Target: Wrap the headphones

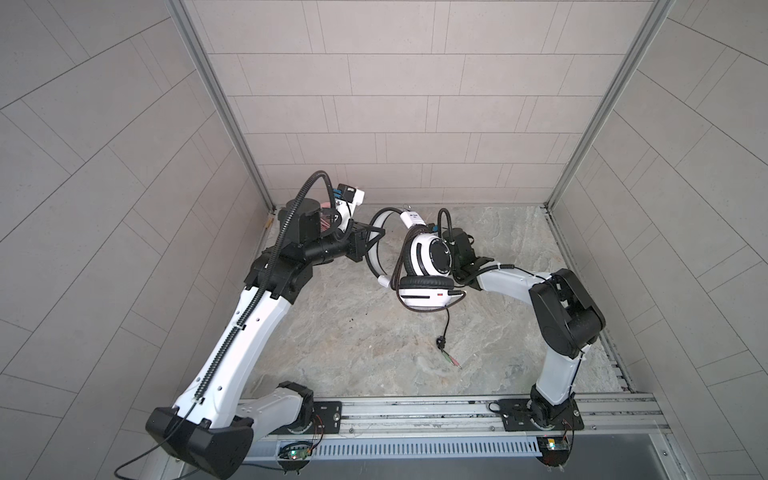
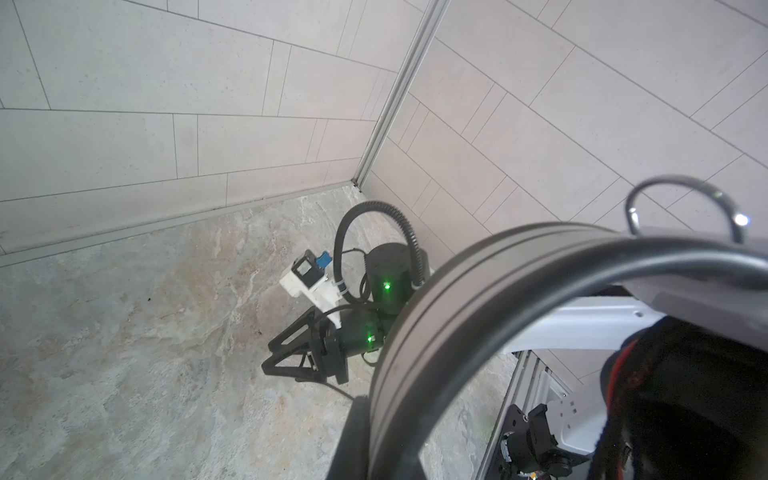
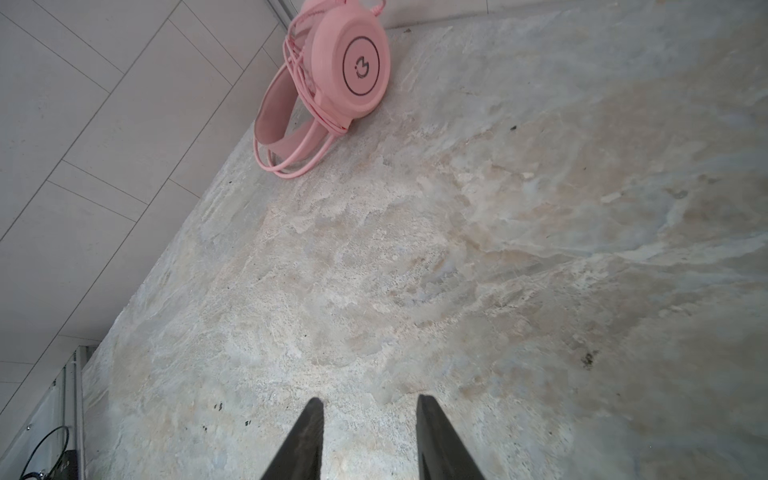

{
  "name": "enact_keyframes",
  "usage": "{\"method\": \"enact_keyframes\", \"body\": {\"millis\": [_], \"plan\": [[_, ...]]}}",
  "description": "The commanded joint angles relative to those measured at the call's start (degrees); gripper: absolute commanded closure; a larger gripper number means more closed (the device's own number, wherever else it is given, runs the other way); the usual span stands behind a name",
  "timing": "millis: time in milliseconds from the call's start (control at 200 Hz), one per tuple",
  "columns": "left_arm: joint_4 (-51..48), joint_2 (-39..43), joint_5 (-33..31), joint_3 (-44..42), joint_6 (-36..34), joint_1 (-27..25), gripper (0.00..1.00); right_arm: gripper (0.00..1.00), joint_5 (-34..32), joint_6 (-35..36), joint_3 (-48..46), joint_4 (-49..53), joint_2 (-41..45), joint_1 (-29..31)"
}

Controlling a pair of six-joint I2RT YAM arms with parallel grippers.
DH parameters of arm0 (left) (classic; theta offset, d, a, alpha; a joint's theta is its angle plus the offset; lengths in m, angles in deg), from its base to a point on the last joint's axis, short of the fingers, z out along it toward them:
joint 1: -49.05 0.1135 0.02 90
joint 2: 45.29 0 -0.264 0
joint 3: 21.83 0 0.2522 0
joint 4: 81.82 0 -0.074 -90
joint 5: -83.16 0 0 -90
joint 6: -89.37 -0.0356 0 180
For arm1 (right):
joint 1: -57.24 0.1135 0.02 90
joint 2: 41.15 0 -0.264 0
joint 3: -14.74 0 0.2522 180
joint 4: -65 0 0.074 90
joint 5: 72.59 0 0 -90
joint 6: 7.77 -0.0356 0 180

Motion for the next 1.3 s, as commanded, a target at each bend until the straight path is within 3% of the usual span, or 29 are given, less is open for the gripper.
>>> {"method": "enact_keyframes", "body": {"millis": [0, 185, 445, 555, 671, 796, 966, 1071, 1296], "plan": [[4.77, 0.53, 1.82, 4.49, 4.46, 1.41, 1.0, 0.62, 1.51, -2.37, -0.35, -6.0, -2.07, 0.33], [7.72, -0.41, -2.74, 6.88, 8.83, 4.23, 1.0, 0.68, 2.76, -5.31, -6.07, -12.41, -2.66, 0.43], [18.53, -4.43, -13.68, 5.48, 24.75, 8.82, 1.0, 0.88, 2.35, -5.14, -14.06, -14.77, 2.2, 0.83], [14.86, -6.02, -24.25, 6.3, 26.19, 8.98, 0.98, 0.91, 2.41, -6.66, -17.86, -17.68, 5.75, 1.82], [15.19, -6.4, -37.03, 3.38, 30.35, 8.99, 0.99, 0.91, 1.57, -4.9, -19.7, -13.7, 10.38, 4.7], [15.22, -6.9, -47.97, 2.15, 29.1, 9.01, 1.0, 0.92, -2.06, 0.99, -20.05, -1.48, 16.98, 9.71], [18.04, -7.95, -60.29, 0.98, 26.02, 8.99, 1.0, 0.92, -15.28, 12.12, -19.94, 15.3, 27.53, 18.85], [19.17, -9.91, -63.32, 1.46, 22.25, 9.09, 1.0, 0.92, -22.35, 15.12, -18.61, 22.63, 33.21, 23.61], [18.84, -13.61, -62.53, 0.34, 17.88, 9.01, 1.0, 0.93, -26.83, 18.35, -13.83, 27.58, 42.03, 26.23]]}}
